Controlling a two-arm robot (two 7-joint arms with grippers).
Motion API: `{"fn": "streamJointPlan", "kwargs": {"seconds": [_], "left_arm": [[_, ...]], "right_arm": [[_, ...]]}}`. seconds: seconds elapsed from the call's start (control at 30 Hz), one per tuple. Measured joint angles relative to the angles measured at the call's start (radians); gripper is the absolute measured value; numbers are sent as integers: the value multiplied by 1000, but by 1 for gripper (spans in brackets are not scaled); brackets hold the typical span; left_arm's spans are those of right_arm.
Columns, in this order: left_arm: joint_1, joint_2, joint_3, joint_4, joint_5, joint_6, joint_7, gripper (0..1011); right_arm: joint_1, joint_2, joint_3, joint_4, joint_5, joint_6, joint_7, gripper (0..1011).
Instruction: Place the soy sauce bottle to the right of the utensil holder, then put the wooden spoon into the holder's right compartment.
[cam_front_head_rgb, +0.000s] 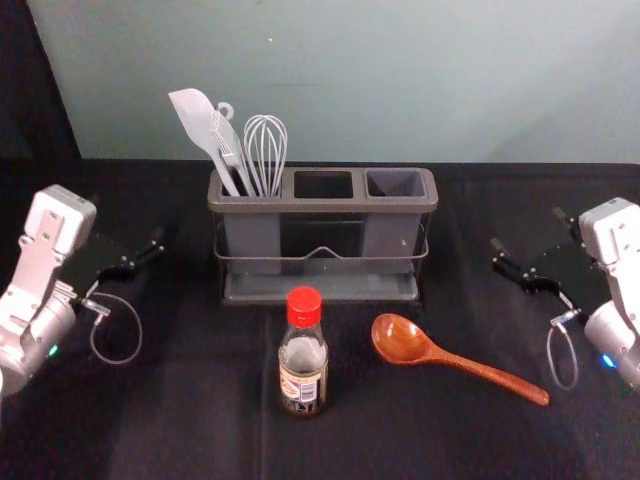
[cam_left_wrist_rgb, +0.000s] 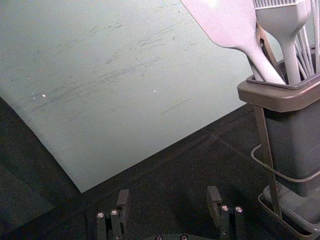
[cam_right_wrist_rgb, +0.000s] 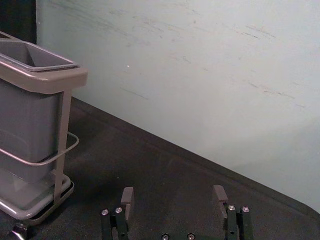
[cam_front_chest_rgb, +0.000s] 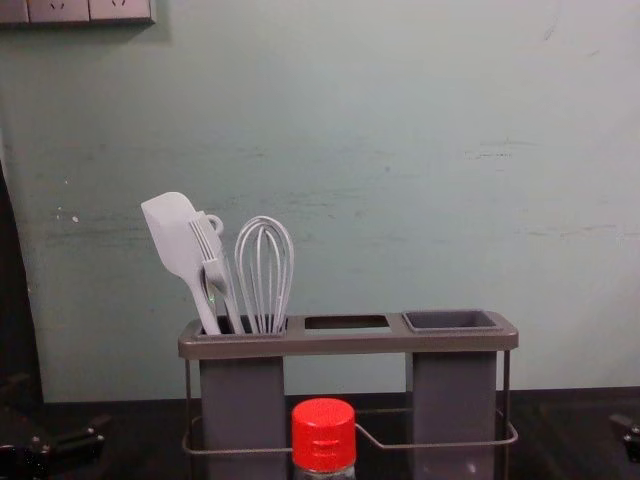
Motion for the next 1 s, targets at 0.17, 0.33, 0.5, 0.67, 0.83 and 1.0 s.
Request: {"fn": "streamJointPlan", "kwargs": {"seconds": [0.17, 0.33, 0.5, 0.67, 0.83, 1.0], "left_arm": [[0, 0, 0, 0, 0, 0, 0, 1000], [0, 0, 0, 0, 0, 0, 0, 1000], [0, 0, 0, 0, 0, 0, 0, 1000], [0, 0, 0, 0, 0, 0, 0, 1000], [0, 0, 0, 0, 0, 0, 0, 1000], [0, 0, 0, 0, 0, 0, 0, 1000]], "right_arm": [[0, 0, 0, 0, 0, 0, 0, 1003], [0, 0, 0, 0, 0, 0, 0, 1003], [0, 0, 0, 0, 0, 0, 0, 1003], [0, 0, 0, 0, 0, 0, 0, 1003], [0, 0, 0, 0, 0, 0, 0, 1003], [0, 0, 0, 0, 0, 0, 0, 1002]]}}
